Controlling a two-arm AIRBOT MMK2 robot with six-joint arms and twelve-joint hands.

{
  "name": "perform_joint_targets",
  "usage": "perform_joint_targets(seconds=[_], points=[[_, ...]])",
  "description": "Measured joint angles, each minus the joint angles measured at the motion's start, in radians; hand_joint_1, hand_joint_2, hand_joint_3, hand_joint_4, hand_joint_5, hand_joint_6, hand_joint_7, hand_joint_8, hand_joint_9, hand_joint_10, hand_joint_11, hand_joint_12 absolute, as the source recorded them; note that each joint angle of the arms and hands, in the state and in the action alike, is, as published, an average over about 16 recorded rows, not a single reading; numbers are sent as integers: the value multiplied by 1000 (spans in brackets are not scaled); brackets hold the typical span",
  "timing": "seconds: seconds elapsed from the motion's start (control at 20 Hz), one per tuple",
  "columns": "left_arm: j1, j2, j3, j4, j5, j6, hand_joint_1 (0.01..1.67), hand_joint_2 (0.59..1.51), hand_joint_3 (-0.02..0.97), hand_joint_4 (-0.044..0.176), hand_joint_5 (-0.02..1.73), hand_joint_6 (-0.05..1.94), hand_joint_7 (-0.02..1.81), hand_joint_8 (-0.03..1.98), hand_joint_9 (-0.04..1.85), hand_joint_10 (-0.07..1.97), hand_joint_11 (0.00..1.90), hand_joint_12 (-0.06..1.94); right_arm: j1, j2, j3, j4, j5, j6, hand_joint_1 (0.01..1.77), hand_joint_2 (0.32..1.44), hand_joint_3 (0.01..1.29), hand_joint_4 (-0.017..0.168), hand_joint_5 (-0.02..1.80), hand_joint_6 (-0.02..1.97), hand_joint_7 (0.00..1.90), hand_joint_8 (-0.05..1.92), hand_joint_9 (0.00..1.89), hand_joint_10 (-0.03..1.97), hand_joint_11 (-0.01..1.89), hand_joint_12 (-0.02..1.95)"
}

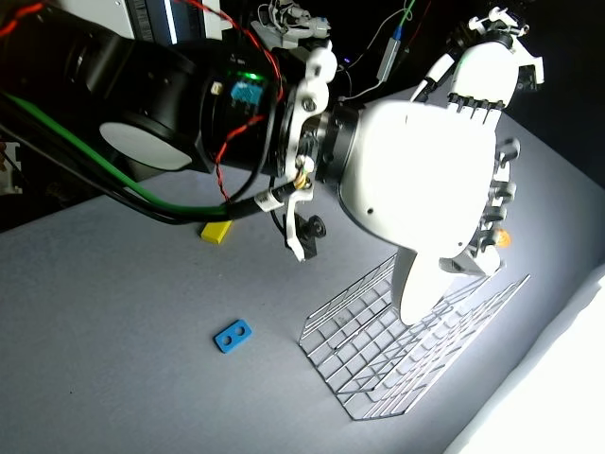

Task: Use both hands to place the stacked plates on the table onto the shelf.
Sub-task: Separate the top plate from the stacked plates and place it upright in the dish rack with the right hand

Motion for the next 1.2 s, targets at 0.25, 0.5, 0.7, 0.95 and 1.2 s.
perform_joint_targets(seconds=[0.25,0.5,0.7,0.95,1.2], points=[[32,-2,-12,31,-36,0,15,1182,10,2,43,17,22,-3,18,7,15,8,-30,-32,52,45,-1,0,1221,976,11,-4,965,946,1111,818,1286,18,823,1016],[41,-6,-23,62,-74,0,15,1182,10,2,43,17,23,-3,18,7,15,8,-62,-58,98,99,-5,-2,1222,977,11,-3,959,955,1102,829,1281,19,826,1011],[48,-9,-27,80,-95,0,15,1182,10,2,42,17,22,-3,18,7,15,8,-84,-75,126,135,-10,-4,1222,980,11,0,947,985,1081,854,1261,18,815,1026],[74,-19,-27,101,-92,0,16,1183,9,2,39,16,21,-3,17,7,15,7,-104,-95,155,160,-9,-4,1222,984,11,4,929,1015,1056,851,1225,18,803,1039],[109,-37,-23,106,-49,0,16,1185,9,2,32,16,17,-3,17,7,15,8,-116,-110,175,169,-4,-3,1219,995,11,4,887,884,989,682,1141,17,736,1055]])
